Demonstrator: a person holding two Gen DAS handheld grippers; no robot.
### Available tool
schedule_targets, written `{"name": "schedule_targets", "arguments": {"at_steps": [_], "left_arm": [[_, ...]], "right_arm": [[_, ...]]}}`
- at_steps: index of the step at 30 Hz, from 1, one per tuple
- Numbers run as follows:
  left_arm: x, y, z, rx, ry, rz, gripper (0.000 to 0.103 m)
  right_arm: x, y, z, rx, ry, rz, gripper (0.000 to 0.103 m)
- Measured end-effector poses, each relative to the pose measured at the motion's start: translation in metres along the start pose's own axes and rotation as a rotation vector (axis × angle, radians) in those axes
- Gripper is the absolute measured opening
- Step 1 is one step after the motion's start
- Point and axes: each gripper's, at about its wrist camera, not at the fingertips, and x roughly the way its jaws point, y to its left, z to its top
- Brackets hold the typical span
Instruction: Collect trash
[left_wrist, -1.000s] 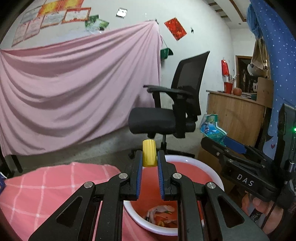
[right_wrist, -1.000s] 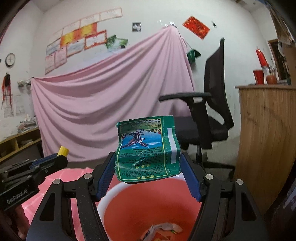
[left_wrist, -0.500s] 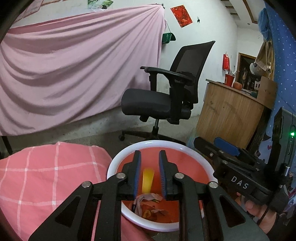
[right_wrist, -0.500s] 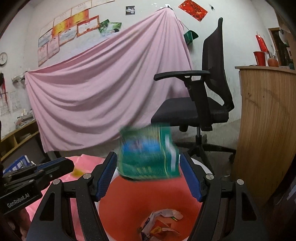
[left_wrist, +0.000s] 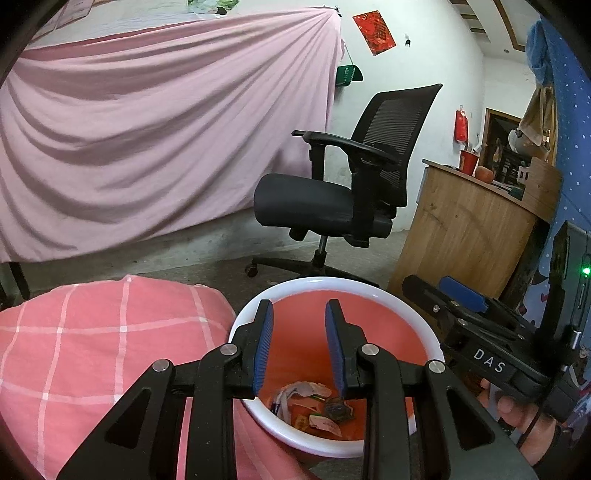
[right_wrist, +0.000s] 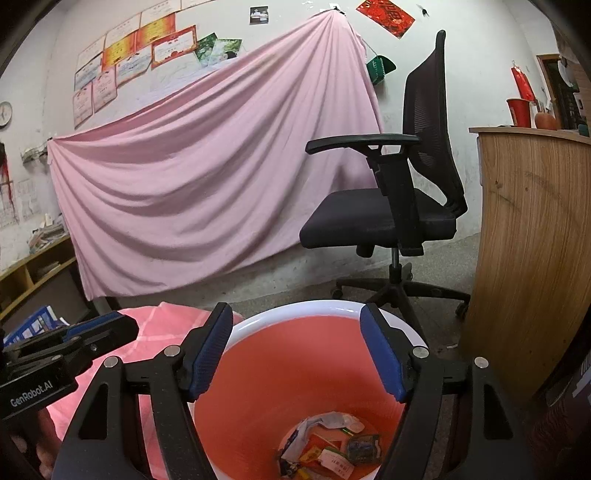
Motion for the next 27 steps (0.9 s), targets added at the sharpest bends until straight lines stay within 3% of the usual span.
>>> {"name": "schedule_targets", "arguments": {"at_steps": [3, 8, 14, 17, 19, 21, 27], "left_arm": [[-0.004, 0.002, -0.001, -0.003, -0.003, 0.010, 0.034], [-0.010, 0.009, 0.000, -0.015, -0.010, 0.042, 0.036], [-0.020, 0.023, -0.001, -0.043, -0.014, 0.080, 0.051], [-0.024, 0.030, -0.001, -0.058, -0.009, 0.109, 0.065], [-0.028, 0.037, -0.001, -0.076, -0.011, 0.124, 0.086], [-0.034, 0.042, -0.002, -0.091, -0.022, 0.143, 0.094], [-0.050, 0.056, -0.005, -0.096, -0.032, 0.185, 0.095]], "right_arm": [[0.000, 0.001, 0.001, -0.005, 0.000, 0.001, 0.072], [-0.002, 0.005, 0.002, -0.009, -0.010, -0.003, 0.078], [0.000, 0.008, 0.001, -0.012, -0.007, -0.010, 0.085], [0.000, 0.009, 0.001, -0.013, -0.008, -0.014, 0.090], [0.000, 0.010, 0.001, -0.013, -0.007, -0.017, 0.097], [-0.001, 0.011, 0.001, -0.008, -0.012, -0.023, 0.102], [-0.001, 0.019, 0.000, -0.004, -0.010, -0.042, 0.103]]}}
